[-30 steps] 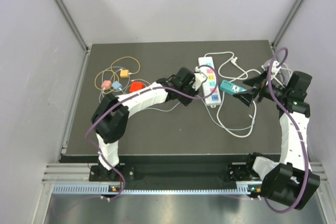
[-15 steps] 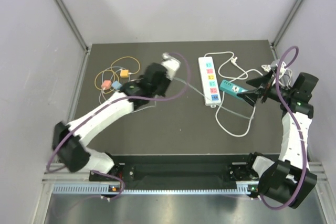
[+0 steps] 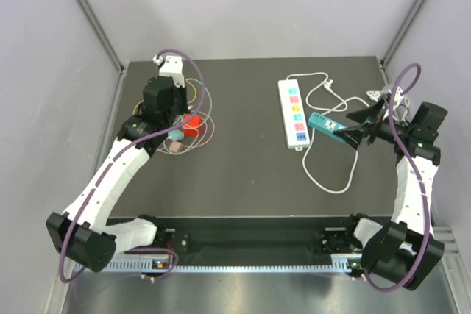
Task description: Pull the plug off the socket
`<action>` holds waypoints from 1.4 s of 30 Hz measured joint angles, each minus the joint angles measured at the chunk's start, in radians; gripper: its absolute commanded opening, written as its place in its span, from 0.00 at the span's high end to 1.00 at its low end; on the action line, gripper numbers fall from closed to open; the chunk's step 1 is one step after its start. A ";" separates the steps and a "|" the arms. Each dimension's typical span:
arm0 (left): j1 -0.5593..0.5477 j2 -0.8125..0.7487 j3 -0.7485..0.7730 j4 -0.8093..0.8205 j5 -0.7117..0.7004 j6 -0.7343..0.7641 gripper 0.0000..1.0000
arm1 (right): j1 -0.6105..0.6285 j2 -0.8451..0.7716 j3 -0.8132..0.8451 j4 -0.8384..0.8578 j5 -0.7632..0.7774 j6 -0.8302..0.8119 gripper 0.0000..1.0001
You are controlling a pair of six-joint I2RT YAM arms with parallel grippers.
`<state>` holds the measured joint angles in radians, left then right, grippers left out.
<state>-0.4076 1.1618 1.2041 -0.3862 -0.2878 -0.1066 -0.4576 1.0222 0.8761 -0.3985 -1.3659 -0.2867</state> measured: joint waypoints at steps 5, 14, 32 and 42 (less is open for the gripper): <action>0.069 0.084 -0.046 0.027 -0.073 -0.017 1.00 | -0.004 0.000 0.000 -0.005 -0.008 0.000 0.00; 0.229 0.237 -0.077 0.035 -0.058 -0.080 0.55 | -0.006 0.000 0.000 -0.010 -0.019 0.000 0.00; 0.297 -0.212 -0.187 0.032 0.355 -0.238 0.01 | -0.012 0.007 0.001 -0.043 0.095 -0.014 0.00; 0.296 -0.606 -0.418 0.026 0.404 -0.247 0.01 | -0.016 -0.050 0.035 0.011 0.714 0.111 0.00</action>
<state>-0.1112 0.5560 0.7856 -0.3603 0.1158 -0.3534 -0.4736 0.9718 0.9112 -0.3870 -0.6521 -0.1757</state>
